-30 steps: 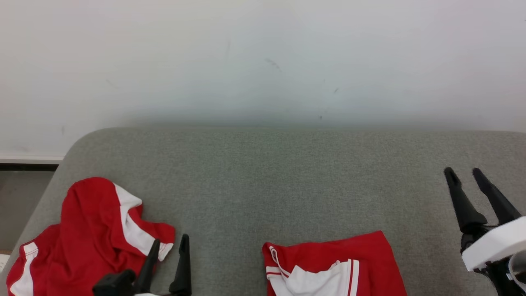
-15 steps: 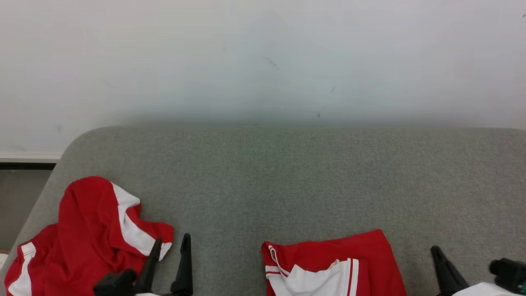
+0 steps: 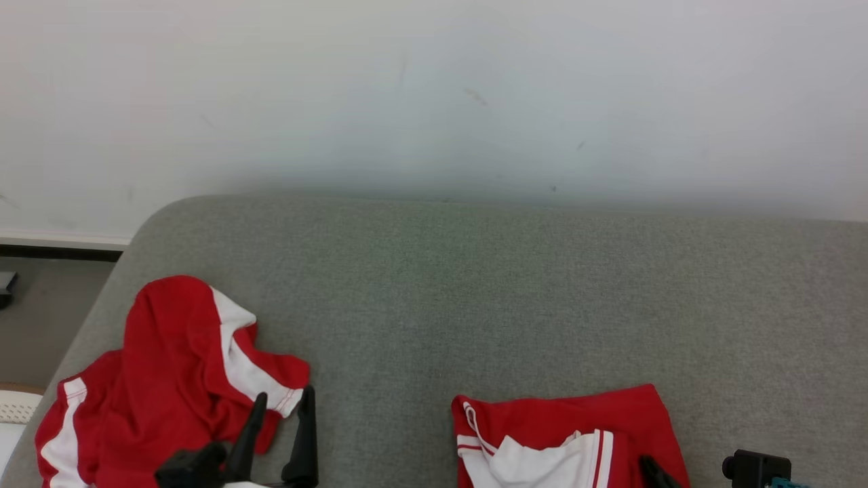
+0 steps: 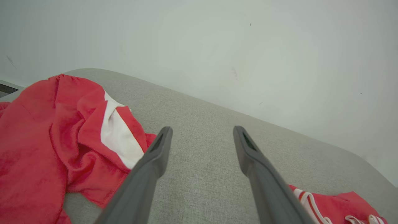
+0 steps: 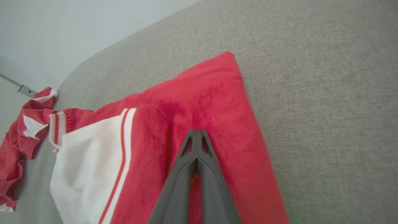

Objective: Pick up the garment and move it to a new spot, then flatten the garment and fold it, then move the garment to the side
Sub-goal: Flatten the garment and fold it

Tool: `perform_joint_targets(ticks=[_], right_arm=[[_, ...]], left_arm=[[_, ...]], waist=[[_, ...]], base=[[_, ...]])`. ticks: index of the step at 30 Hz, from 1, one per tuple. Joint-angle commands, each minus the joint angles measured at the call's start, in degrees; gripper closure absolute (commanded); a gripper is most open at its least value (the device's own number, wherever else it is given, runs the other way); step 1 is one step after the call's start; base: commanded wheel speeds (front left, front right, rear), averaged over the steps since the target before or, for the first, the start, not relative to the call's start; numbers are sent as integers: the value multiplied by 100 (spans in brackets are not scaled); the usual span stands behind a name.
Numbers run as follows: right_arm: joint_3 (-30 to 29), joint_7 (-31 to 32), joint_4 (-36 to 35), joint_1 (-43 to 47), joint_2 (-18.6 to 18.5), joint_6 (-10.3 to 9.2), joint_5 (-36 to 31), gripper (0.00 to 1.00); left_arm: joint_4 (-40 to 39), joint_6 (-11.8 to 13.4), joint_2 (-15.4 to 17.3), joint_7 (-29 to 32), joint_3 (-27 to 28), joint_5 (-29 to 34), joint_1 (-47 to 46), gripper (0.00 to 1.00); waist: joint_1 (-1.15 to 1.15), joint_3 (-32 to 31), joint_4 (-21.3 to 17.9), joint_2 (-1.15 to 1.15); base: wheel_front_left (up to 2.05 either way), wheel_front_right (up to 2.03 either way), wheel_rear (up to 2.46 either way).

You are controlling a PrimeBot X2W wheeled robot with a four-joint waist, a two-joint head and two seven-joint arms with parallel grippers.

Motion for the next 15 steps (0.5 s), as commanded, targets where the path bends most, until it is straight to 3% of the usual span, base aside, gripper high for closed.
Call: perform_joint_targets(ticks=[1,7,15], right_arm=[[4,-52,100,-84,-31,-12,40,100],[374,-82,594,-257,21,-12,107,100],[1300,-224,554,-300,38,-11,223,100]], left_arm=[[7,-9,22,0,16,12,-4,0],[26,-27,19,0,26,29,-38,0],[-3,-20,12,0,36,71,21,0]], waist=[[0,2,29,0],[0,12,119,0],[0,9,173,0]], base=[[0,0,0],[0,0,0],[0,0,0]])
